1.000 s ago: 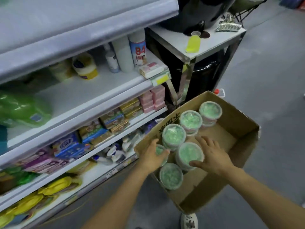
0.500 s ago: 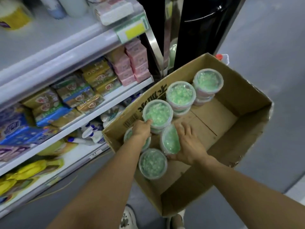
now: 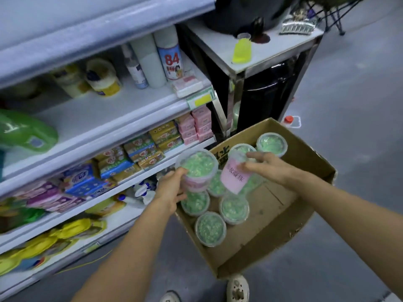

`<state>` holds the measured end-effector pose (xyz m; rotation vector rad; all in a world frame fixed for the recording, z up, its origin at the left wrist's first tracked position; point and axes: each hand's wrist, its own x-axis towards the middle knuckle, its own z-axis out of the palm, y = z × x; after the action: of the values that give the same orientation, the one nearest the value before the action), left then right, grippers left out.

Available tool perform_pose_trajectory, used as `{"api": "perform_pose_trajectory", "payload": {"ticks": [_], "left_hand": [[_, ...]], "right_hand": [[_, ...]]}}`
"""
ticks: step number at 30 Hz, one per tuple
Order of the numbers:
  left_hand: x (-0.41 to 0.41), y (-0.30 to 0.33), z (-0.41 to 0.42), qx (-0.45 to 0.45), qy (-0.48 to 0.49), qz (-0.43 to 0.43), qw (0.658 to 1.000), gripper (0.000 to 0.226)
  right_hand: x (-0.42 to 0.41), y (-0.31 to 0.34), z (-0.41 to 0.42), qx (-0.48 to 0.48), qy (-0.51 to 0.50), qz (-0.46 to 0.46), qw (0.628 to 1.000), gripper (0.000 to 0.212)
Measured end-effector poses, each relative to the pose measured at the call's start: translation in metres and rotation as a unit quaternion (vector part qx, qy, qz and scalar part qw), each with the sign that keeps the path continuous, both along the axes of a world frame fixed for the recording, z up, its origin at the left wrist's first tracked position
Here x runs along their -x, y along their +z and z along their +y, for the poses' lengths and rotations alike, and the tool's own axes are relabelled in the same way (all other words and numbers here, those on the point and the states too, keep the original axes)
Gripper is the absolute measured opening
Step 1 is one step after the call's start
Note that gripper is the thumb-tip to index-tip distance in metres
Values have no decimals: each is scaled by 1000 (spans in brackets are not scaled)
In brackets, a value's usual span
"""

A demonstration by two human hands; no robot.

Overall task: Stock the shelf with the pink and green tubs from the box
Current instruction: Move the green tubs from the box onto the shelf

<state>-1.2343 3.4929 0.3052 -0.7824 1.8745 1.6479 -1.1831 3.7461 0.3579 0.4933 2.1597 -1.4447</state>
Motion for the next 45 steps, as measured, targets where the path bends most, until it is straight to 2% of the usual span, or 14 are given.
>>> {"api": "perform_pose_trajectory", "payload": {"ticks": [2,7,10,12,16,21,24,29,35,38,42,45], "left_hand": [[-3,31,-10,-12,8,43,999,10],[-6,111,-45,-29,32,142,989,20],[-2,158,-71,-24,49,186,981,29],[0,189,-88,-23,43,206,977,32],[10,245,-128,-34,6,229,973,40],[42,310,-169,-41,33,268,962,35],[64,339,-195,-46,53,287,955,33],[109,359,-247,-36,90,304,948,44],[156,354,-289,-51,151,290,944,41],[176,347,-306,-48,165,284,943,46],[202,340,-320,-47,173,283,942,42],[221,333,-325,-53,167,285,942,42]], "right_hand": [[6,33,-4,-8,25,38,999,52],[27,99,-26,-13,75,129,989,74],[44,143,-48,-16,121,176,977,61],[56,172,-64,-18,157,206,966,46],[88,218,-95,-54,200,264,942,64],[136,270,-135,-51,219,320,920,66],[171,296,-163,-15,220,342,913,59],[239,314,-215,-23,210,373,903,59],[313,301,-262,-137,262,385,875,62],[342,293,-276,-156,273,387,867,58],[378,294,-286,-180,295,435,832,47],[409,298,-287,-266,302,472,784,44]]}}
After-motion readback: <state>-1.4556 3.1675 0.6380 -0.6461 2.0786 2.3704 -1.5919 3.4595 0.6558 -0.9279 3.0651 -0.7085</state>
